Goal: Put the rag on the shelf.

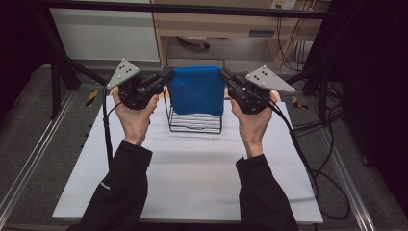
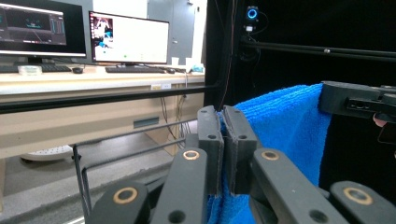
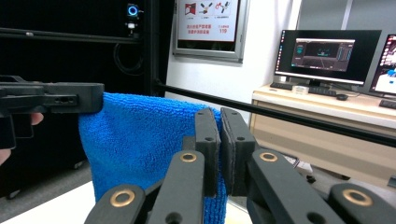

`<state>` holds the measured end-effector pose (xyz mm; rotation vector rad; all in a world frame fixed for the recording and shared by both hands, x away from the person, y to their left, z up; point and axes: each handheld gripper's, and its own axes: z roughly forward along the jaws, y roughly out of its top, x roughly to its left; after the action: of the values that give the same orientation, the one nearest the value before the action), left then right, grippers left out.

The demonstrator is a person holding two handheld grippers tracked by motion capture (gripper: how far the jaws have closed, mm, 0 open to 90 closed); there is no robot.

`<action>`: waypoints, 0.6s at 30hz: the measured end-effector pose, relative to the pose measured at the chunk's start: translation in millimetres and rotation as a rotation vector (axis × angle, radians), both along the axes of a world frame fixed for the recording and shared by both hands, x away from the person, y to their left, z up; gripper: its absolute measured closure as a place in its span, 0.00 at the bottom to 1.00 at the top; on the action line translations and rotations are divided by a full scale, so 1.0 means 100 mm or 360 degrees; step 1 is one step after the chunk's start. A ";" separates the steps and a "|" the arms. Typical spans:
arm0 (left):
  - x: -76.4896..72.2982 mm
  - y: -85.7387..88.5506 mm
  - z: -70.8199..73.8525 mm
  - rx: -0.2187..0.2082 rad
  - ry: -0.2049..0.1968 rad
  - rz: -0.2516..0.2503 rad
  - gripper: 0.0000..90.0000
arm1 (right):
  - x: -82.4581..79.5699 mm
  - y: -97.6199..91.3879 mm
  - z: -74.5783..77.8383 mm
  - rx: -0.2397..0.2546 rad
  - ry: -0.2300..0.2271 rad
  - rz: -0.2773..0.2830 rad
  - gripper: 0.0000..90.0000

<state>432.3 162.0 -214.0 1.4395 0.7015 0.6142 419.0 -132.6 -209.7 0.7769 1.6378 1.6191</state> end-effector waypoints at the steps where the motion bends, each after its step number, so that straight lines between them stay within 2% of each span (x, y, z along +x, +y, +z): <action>1: 0.01 0.00 0.02 -0.0006 -0.0004 0.0004 0.96 | 0.01 0.00 0.01 -0.0009 -0.0007 -0.0002 0.97; 4: 0.04 0.01 0.06 -0.0028 -0.0008 0.0005 0.96 | 0.05 0.01 0.05 -0.0019 -0.0014 -0.0004 0.97; 8: 0.08 0.01 0.12 -0.0021 -0.0027 0.0017 0.96 | 0.08 0.03 0.12 -0.0004 -0.0033 -0.0008 0.97; 10: 0.09 0.02 0.15 -0.0038 -0.0034 0.0022 0.96 | 0.10 0.04 0.16 -0.0006 -0.0048 -0.0008 0.97; 11: 0.10 0.03 0.16 -0.0019 -0.0035 0.0024 0.96 | 0.11 0.05 0.18 -0.0006 -0.0049 -0.0011 0.97; 12: 0.10 0.03 0.17 -0.0039 -0.0037 0.0027 0.96 | 0.12 0.05 0.19 -0.0003 -0.0053 -0.0011 0.97; 18: 0.13 0.06 0.24 -0.0046 -0.0058 0.0049 0.96 | 0.15 0.10 0.27 -0.0014 -0.0072 -0.0014 0.97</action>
<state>445.8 168.1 -189.8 1.3897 0.7025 0.6499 433.7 -122.8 -182.5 0.7368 1.6064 1.6112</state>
